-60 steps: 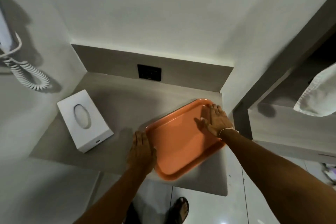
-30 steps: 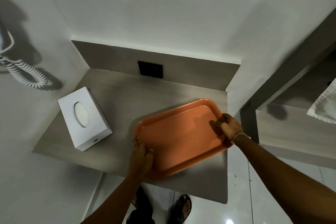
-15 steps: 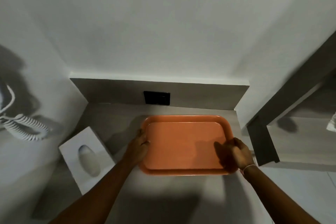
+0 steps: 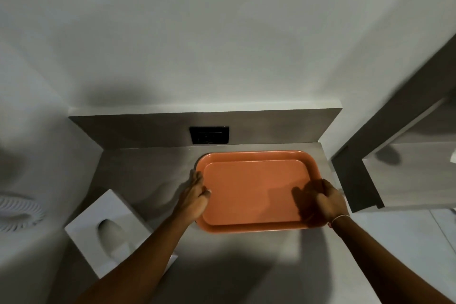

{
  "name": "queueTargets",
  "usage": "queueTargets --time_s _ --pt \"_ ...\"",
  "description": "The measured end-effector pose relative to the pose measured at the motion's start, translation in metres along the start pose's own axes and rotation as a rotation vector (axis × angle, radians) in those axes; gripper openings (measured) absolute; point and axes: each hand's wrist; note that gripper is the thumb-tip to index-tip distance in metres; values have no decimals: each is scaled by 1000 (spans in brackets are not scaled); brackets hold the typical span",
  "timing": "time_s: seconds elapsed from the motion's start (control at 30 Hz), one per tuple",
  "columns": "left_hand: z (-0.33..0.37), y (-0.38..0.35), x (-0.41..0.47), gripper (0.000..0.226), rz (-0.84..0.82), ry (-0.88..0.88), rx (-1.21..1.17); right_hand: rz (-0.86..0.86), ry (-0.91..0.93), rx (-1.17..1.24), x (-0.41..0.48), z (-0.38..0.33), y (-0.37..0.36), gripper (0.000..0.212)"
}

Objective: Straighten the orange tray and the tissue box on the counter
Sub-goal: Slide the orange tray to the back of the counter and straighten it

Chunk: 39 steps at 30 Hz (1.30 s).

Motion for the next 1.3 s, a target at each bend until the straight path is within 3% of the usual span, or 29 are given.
queueTargets --time_s 0.13,0.23,0.33,0.5,1.17,1.3 --pt "6 -2 -4 66 2 -19 35 4 9 -43 0 -1 1 29" --pt "10 -15 -25 64 166 -88 329 41 124 -225 -19 8 -9 57" --pt "9 -44 -70 65 268 -237 459 16 327 -352 -62 31 -30 71" --pt "-14 -80 -115 68 181 -262 474 -80 456 -612 -95 78 -48 69" --pt "-3 -70 -88 62 218 -245 584 -35 448 -707 -67 52 -50 74" --pt "-3 -62 -94 61 286 -248 535 6 432 -607 -79 27 -57 71"
Point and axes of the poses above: each hand's wrist, its own x-axis towards the middle knuckle, its own y-axis out of the back of the hand, z = x × y
